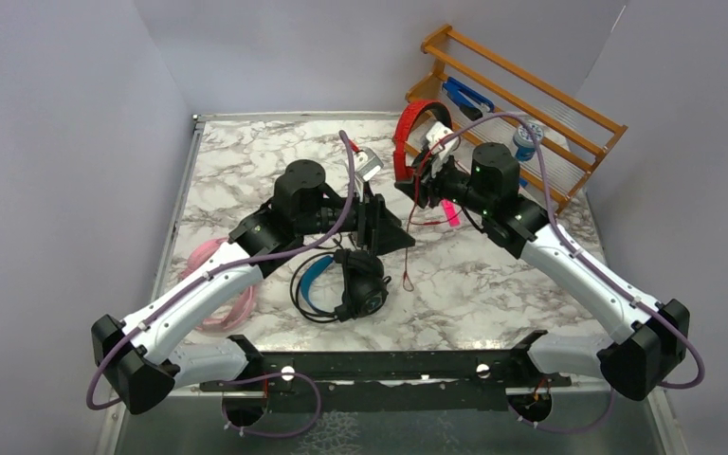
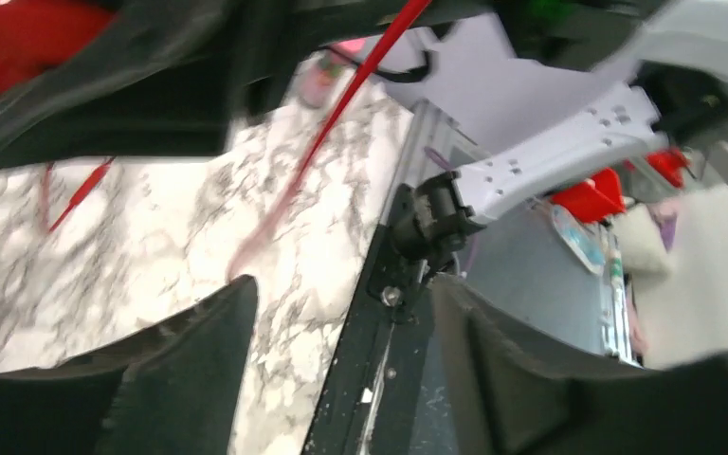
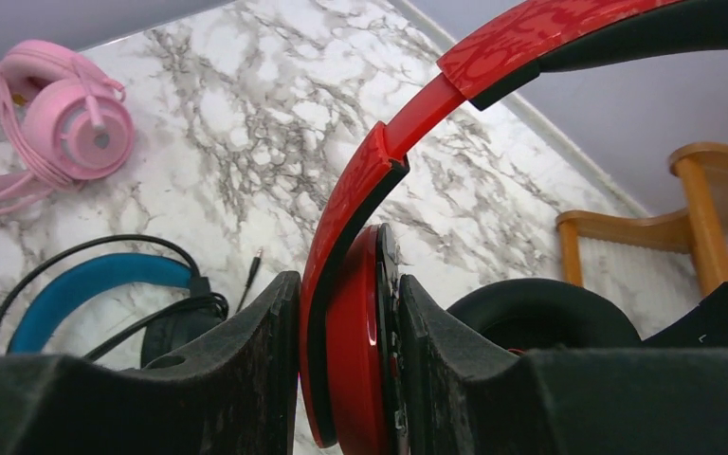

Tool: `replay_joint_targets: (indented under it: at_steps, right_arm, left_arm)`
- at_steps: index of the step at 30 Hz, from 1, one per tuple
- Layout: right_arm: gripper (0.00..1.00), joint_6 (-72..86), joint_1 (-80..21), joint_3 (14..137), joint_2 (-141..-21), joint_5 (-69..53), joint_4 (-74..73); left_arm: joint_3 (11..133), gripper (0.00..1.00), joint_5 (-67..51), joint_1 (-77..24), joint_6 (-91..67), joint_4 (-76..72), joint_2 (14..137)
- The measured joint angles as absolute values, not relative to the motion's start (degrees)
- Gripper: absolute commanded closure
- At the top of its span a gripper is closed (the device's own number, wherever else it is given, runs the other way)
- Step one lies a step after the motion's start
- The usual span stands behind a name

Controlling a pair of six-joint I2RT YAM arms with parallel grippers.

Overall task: Wrap the headphones
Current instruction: Pick up the headphones from the center of the board.

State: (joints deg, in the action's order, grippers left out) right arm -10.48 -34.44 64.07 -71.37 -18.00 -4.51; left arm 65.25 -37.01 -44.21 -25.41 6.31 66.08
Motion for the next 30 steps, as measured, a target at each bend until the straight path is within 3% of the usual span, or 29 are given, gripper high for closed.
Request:
replay_joint_targets:
  at_steps: [5, 10, 13, 17, 24, 30]
  right_arm:
    - [1.00, -15.6, -34.4, 61.2, -68.5, -15.6, -2.6]
    - [1.00, -21.7, -34.4, 58.4, -68.4, -14.7, -2.8]
    - [1.00, -24.2, -34.4, 57.6, -69.1, -14.8, -3.0]
    - [1.00, -28.4, -34.4, 55.9, -69.2, -17.8, -2.1]
    - [1.00, -33.6, -34.5, 53.4, -69.2, -25.8, -1.8]
    - [1.00, -35.1, -34.5, 53.4, -69.5, -27.9, -2.3]
  left_arm:
    - [67.3, 0.16, -27.2, -43.8, -23.7, 17.2, 65.4]
    - [79.3, 0.13, -16.3, -39.6, -21.8, 25.8, 66.2]
    - [84.4, 0.05, -13.3, -34.2, -20.6, 26.6, 66.0]
    - [89.0, 0.05, -12.1, -30.4, -19.0, 28.7, 66.6]
    - [106.9, 0.06, -14.8, -28.7, -20.5, 32.2, 82.3]
    - [110.9, 0.09, -17.3, -28.7, -20.9, 36.2, 95.5]
